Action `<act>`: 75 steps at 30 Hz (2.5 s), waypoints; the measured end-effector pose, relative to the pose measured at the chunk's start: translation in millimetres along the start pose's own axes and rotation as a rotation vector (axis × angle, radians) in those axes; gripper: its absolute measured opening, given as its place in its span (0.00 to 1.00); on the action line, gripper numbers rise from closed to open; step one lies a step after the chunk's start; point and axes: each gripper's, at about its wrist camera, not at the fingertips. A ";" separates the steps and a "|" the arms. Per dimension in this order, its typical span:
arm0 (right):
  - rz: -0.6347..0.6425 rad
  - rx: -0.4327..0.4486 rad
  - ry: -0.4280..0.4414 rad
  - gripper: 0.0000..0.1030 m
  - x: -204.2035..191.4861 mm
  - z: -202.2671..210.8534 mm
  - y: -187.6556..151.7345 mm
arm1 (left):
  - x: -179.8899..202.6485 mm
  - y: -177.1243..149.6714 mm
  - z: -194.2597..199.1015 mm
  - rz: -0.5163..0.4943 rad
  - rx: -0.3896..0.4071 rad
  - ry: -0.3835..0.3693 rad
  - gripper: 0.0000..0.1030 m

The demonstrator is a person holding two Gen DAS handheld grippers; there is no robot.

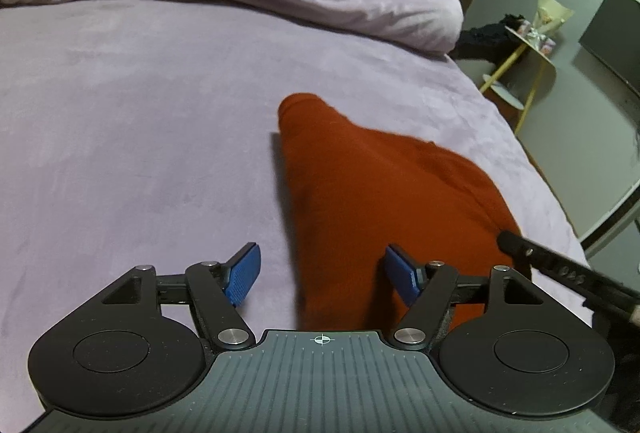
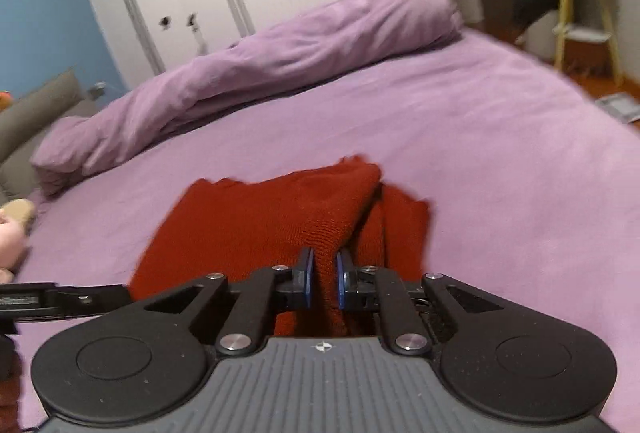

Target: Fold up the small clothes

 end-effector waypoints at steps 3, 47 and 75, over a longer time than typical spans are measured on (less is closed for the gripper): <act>0.013 -0.072 -0.067 0.11 8.3 -23.4 -11.9 | -2.4 -0.8 -13.4 0.026 -0.039 -0.033 0.73; -0.334 -0.420 0.453 0.48 -9.1 -2.9 -70.3 | -114.7 -58.2 99.9 0.219 -0.138 -0.084 0.47; 0.055 -0.105 -0.086 0.18 -98.7 -13.5 -12.4 | -55.7 5.7 27.5 0.096 0.031 0.187 0.70</act>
Point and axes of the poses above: each gripper's, at about its wrist camera, not at the fingertips, and z roughly against the way its jaws point, x to its right, y to its top, and after that the axes turned 8 degrees about -x, right-handed
